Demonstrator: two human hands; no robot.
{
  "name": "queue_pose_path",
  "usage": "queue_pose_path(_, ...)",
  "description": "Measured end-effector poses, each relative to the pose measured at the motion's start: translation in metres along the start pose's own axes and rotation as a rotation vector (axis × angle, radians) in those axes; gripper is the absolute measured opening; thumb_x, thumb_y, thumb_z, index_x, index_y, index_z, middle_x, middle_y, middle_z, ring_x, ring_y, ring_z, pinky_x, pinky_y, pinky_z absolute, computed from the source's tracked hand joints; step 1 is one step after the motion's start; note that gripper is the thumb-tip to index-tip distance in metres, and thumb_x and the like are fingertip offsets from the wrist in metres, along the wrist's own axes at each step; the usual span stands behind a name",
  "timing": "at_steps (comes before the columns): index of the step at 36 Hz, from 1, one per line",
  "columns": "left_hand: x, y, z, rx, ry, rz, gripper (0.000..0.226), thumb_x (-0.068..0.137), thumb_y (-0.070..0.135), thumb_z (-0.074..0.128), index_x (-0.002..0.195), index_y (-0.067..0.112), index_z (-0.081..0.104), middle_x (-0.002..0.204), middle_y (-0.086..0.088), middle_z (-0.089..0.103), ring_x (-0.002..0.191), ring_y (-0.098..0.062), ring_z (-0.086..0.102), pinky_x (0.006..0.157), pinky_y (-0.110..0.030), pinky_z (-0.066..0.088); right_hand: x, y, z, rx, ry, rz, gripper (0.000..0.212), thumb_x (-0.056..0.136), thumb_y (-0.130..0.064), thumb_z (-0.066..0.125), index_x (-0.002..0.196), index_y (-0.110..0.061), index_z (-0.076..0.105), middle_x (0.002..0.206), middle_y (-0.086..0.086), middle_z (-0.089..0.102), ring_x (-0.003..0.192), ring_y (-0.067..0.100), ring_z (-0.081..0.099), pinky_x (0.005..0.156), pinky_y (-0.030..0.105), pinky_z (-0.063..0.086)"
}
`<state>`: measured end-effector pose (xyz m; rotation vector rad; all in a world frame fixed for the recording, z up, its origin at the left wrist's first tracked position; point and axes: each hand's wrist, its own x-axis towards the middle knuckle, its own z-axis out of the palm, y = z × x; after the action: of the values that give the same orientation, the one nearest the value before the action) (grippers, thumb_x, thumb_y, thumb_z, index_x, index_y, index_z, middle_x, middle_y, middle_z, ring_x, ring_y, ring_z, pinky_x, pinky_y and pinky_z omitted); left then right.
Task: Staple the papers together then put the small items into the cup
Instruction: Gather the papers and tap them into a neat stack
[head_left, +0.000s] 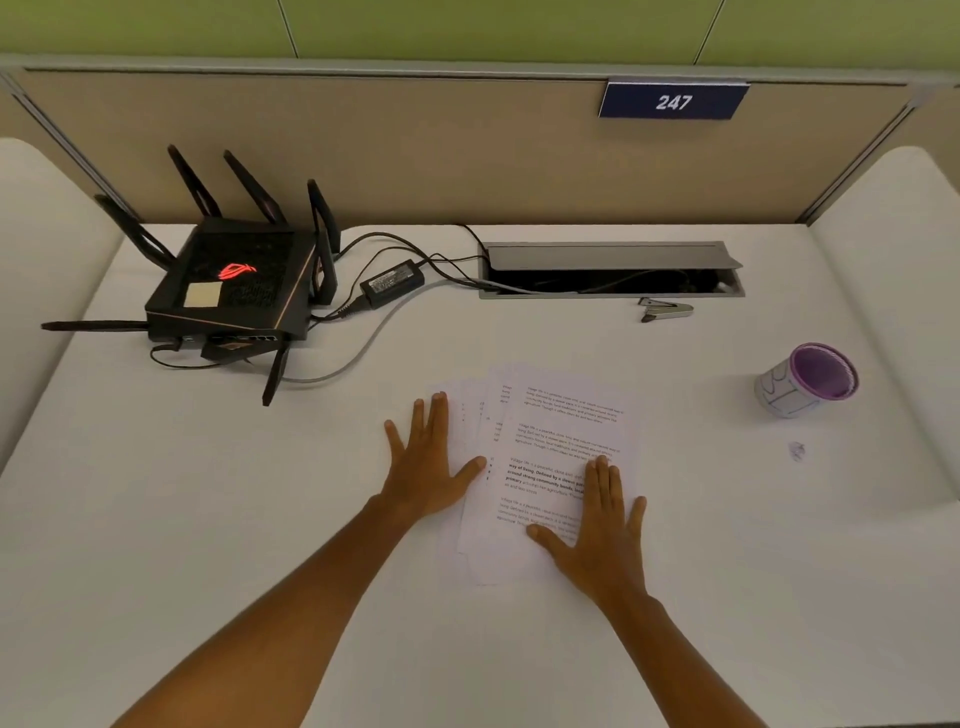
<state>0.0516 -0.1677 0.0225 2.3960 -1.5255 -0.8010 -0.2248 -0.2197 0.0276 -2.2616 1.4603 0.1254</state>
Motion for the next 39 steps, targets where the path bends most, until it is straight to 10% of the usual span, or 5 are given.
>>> queue_pose_path(10,-0.002,0.008,-0.001,-0.114,-0.015,0.008,0.105,0.103,0.062,0.052,0.168,0.019,-0.018,0.180,-0.005,-0.016,0.167,-0.025,-0.016,0.130,-0.058,-0.019,0.001,-0.005,-0.008,-0.001,-0.031,0.028,0.134,0.072,-0.097,0.035,0.164,-0.014,-0.015,0.174,0.002,-0.016,0.161,0.020,-0.015,0.128,0.060,-0.005)
queue_pose_path(16,0.015,-0.006,-0.013,-0.054,-0.030,0.014,0.119,0.095,0.070,0.060,0.167,0.017,-0.019,0.179,-0.005,-0.020,0.166,-0.026,-0.018,0.132,-0.060,-0.013,0.021,-0.006,-0.033,0.083,0.116,0.025,0.128,0.071,-0.083,0.069,0.164,-0.012,0.015,0.171,0.007,0.025,0.158,0.028,0.017,0.127,0.059,0.015)
queue_pose_path(24,0.020,-0.005,-0.016,0.007,-0.039,-0.004,0.138,0.085,0.079,0.065,0.165,0.013,-0.026,0.178,-0.007,-0.024,0.166,-0.028,-0.020,0.131,-0.061,-0.013,0.043,-0.001,-0.035,-0.009,-0.126,0.022,0.164,0.050,-0.104,0.053,0.160,-0.013,-0.027,0.171,0.004,-0.028,0.158,0.022,-0.025,0.125,0.066,-0.007)
queue_pose_path(34,0.010,0.011,-0.020,-0.096,-0.059,-0.008,0.134,0.086,0.073,0.070,0.165,0.023,-0.027,0.181,-0.007,-0.009,0.167,-0.030,-0.012,0.127,-0.064,-0.017,0.042,-0.003,-0.034,0.011,-0.135,0.025,0.166,0.047,-0.106,0.053,0.159,-0.014,-0.030,0.170,0.002,-0.029,0.158,0.020,-0.025,0.125,0.066,-0.007)
queue_pose_path(39,-0.002,0.031,-0.023,-0.536,0.026,-0.016,0.123,0.094,0.041,0.080,0.167,0.034,-0.019,0.173,-0.005,0.034,0.163,-0.037,0.023,0.134,-0.063,0.004,0.042,-0.004,-0.035,0.009,-0.132,0.034,0.166,0.048,-0.105,0.054,0.158,-0.014,-0.030,0.171,0.002,-0.028,0.159,0.020,-0.023,0.125,0.066,-0.005)
